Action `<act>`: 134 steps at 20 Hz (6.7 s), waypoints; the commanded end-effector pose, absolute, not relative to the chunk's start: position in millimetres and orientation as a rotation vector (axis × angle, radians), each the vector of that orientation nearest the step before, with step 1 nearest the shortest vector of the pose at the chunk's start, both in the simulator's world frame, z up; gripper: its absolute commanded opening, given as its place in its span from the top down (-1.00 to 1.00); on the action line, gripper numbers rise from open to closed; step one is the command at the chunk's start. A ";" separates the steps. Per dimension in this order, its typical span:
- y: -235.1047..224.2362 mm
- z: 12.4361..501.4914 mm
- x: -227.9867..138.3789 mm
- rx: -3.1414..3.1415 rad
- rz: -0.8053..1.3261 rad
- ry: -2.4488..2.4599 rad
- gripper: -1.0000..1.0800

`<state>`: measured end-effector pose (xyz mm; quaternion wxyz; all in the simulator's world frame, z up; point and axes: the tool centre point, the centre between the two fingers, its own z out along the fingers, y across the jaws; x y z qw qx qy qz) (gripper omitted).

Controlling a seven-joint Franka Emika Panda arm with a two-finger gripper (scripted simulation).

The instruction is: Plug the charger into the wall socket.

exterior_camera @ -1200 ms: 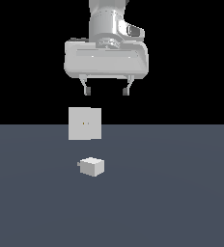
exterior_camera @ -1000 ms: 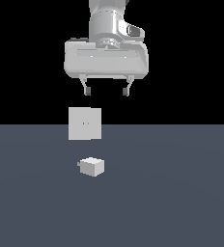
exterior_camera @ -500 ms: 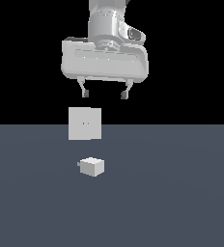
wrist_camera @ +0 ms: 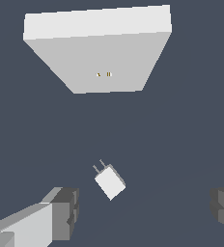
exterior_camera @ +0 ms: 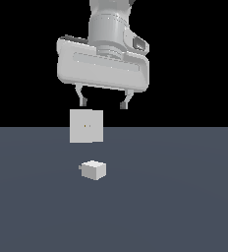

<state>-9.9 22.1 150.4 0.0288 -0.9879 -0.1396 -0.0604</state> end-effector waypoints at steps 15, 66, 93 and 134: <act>30.0 117.0 -26.4 -2.892 -0.367 -0.811 -0.92; 41.1 20.1 -46.9 -2.540 -0.598 -1.330 -0.92; 46.9 23.2 -40.4 -2.599 -0.616 -1.237 1.00; 60.1 100.1 16.8 -2.955 -0.699 -0.459 1.00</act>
